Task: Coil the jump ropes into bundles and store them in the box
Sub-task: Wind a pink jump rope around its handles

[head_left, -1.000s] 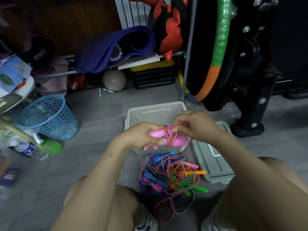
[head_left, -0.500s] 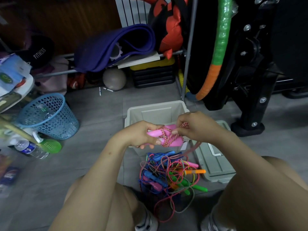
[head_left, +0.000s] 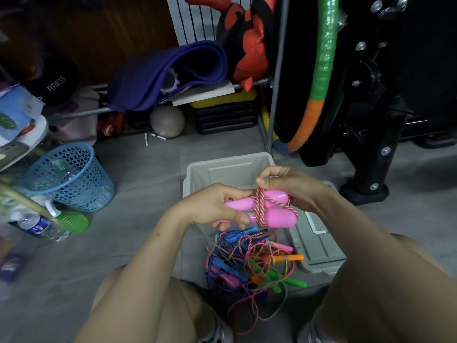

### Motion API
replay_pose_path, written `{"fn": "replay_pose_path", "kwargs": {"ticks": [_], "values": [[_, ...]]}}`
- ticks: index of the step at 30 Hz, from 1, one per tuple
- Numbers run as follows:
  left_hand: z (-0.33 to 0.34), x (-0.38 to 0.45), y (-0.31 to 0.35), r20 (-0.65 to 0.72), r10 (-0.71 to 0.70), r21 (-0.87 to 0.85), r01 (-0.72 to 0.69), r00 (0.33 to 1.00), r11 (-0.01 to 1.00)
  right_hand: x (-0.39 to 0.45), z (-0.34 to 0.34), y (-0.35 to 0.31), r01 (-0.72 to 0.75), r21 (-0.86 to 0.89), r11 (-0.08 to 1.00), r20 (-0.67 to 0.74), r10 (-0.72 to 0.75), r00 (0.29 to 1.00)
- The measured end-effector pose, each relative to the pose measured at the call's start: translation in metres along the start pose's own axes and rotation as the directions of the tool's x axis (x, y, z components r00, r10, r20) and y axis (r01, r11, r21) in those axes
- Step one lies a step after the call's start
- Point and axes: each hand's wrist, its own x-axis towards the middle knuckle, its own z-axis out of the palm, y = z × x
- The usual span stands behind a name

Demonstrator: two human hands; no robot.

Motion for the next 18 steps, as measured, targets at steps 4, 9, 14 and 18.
{"fn": "replay_pose_path", "kwargs": {"ticks": [4, 9, 14, 18], "values": [[-0.0049, -0.0046, -0.0007, -0.082, 0.031, -0.099, -0.040, 0.996, 0.994, -0.0024, -0.0018, -0.0017, 0.046, 0.032, 0.998, 0.007, -0.047, 0.999], [-0.0064, -0.0050, -0.0013, -0.183, 0.020, -0.177, -0.053, 0.983, 0.983, -0.0054, -0.0026, -0.0017, 0.130, -0.021, 0.991, 0.000, -0.130, 0.991], [-0.0031, -0.0040, 0.0020, -0.157, 0.052, -0.093, -0.067, 0.986, 0.993, -0.0080, -0.0007, -0.0013, 0.091, -0.105, 0.990, -0.052, -0.096, 0.994], [0.0021, -0.0020, 0.0031, -0.149, 0.047, -0.084, -0.060, 0.988, 0.995, -0.0107, -0.0036, -0.0026, 0.043, -0.134, 0.990, -0.013, -0.045, 0.999]]}}
